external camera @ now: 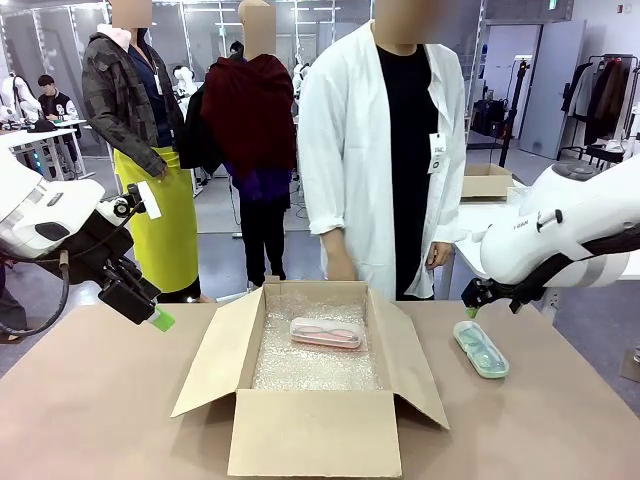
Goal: Pack the glasses set securely to prepare it for shipping.
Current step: Put the Glasses case from the right side of the table into the Package Box.
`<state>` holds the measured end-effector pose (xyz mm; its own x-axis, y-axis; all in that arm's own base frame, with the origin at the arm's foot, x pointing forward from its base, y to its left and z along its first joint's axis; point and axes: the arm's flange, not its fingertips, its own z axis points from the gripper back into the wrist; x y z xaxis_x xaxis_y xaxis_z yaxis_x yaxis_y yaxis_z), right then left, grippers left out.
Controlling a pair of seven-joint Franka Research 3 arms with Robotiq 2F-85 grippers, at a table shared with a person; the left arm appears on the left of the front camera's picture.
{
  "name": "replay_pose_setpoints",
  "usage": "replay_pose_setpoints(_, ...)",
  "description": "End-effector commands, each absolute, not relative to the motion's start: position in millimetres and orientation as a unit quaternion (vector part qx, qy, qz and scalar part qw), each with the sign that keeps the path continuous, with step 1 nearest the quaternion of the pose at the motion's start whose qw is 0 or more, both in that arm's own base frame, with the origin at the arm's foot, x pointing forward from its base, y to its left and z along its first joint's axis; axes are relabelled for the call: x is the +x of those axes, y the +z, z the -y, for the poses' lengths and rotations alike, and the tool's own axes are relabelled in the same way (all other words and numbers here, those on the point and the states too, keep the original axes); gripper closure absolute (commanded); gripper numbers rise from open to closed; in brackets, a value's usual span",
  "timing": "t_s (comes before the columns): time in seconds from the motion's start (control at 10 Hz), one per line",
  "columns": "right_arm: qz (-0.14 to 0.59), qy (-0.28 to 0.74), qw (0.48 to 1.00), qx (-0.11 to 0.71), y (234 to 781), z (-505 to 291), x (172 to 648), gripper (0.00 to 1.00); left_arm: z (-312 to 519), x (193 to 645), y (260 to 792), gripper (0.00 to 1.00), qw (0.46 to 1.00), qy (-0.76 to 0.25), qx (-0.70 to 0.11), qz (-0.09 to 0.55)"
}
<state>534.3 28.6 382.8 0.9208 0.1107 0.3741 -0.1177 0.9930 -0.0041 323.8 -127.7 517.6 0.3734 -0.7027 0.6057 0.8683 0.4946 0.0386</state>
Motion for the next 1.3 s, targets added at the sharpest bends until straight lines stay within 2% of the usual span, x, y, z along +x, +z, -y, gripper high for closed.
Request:
replay_pose_setpoints(0.0, 0.172, 0.044, 0.984, -0.01, 366.7, -39.3, 540.3, 0.0, 126.0, 324.9, 518.2, 0.0, 0.81, -0.485, -0.153, 0.293)
replay_pose_setpoints(0.5, 0.144, 0.056, 0.988, 0.001, 328.9, -50.5, 539.4, 0.0, 126.0, 324.9, 518.2, 0.0, 0.81, -0.485, -0.153, 0.293)
replay_pose_setpoints(1.0, 0.134, 0.041, 0.99, 0.021, 319.7, -49.6, 539.6, 0.0, 126.0, 324.9, 518.2, 0.0, 0.81, -0.485, -0.153, 0.293)
replay_pose_setpoints(1.2, 0.132, 0.04, 0.99, 0.026, 316.3, -47.4, 542.3, 0.17, 126.0, 324.9, 518.2, 0.0, 0.81, -0.485, -0.153, 0.293)
